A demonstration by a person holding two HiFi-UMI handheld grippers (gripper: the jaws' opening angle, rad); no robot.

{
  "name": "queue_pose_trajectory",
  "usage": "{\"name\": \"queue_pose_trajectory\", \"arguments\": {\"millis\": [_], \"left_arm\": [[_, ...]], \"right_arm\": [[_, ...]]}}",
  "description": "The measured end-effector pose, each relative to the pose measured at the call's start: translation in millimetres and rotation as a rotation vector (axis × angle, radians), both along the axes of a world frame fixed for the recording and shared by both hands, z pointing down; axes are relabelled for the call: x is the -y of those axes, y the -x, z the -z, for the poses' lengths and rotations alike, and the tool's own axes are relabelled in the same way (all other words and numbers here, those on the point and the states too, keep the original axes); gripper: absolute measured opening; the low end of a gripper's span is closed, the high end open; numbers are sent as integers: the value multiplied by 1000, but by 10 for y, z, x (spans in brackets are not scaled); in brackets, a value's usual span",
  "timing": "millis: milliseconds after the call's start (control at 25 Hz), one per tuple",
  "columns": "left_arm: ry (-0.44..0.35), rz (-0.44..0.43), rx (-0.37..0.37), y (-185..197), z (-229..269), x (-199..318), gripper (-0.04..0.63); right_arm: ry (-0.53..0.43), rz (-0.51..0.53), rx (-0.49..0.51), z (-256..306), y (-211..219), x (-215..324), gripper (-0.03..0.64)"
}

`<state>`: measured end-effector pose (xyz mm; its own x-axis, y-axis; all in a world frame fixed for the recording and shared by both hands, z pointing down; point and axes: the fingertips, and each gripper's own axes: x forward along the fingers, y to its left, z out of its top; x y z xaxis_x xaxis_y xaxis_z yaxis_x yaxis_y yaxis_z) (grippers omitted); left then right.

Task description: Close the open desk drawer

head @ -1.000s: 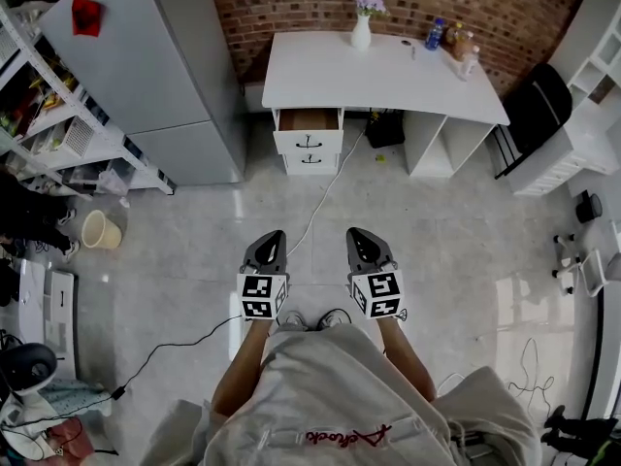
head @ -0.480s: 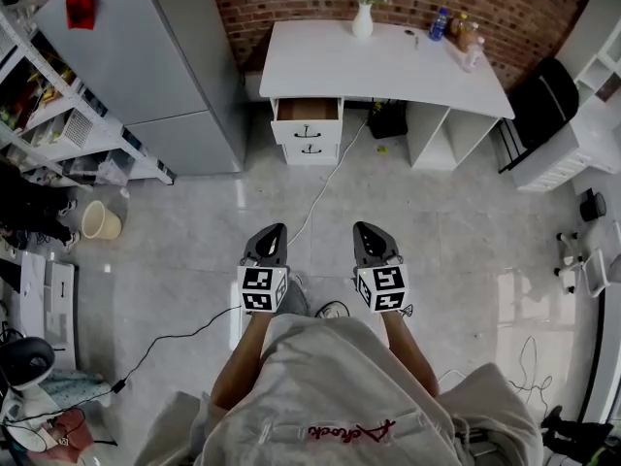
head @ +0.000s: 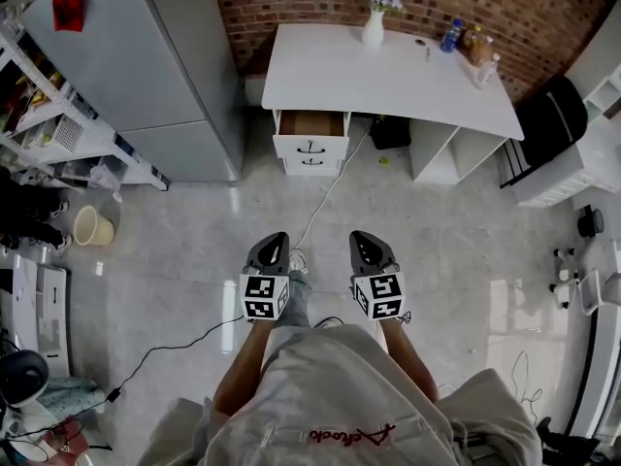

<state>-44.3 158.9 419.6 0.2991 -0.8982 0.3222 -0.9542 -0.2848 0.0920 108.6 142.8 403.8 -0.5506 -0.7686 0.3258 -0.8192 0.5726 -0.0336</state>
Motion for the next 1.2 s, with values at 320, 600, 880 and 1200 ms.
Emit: {"name": "queue_pose_trajectory", "arguments": {"millis": [320,600,880,1200], "left_arm": [[34,-2,-40,416,-173,1027,12],[23,-23,-61,771,-58,1947,12],[-4,-81,-50,1037,58,2859,12],[-2,-158,-20,970,93,3403,12]], "right_arm": [[40,16,-36,-125,506,977,18],[44,-3,-66,-24,863,1873,18],[6,-61,-62,124,1084,2748,18],[14,-134,-51,125,956,3238,18]]}}
